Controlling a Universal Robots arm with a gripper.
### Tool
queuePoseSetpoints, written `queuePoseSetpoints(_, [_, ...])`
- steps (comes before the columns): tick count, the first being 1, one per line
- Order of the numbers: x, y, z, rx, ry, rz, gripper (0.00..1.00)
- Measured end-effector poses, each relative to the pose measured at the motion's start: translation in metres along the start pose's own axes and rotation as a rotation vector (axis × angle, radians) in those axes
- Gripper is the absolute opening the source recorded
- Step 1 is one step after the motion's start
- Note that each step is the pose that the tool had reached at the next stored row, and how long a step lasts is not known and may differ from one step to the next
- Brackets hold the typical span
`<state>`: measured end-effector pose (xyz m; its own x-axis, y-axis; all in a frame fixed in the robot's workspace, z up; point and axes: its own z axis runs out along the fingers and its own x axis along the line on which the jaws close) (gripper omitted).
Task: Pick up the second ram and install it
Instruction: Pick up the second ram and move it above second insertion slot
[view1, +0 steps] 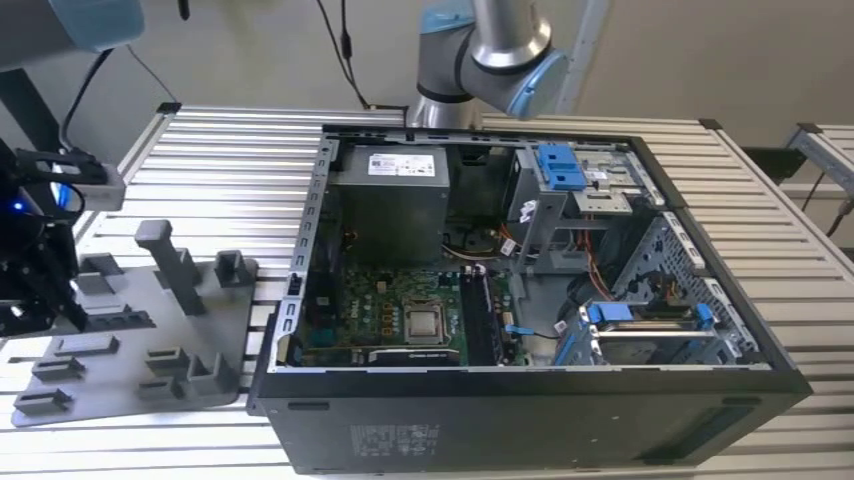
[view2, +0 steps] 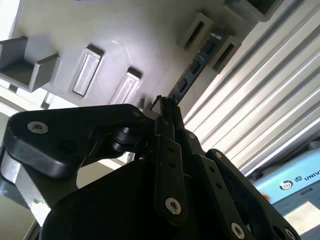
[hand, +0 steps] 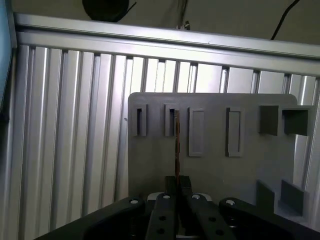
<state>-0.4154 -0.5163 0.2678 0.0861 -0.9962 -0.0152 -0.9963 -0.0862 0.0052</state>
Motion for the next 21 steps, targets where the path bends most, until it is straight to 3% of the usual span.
queuePoseSetpoints(7, [-0.0003,0.0001,-0.019,0.0,0.0,0.0,0.15])
queuePoseSetpoints(21, [-0.0007,0.0002,-0.0453,0.0,0.0,-0.001,0.15])
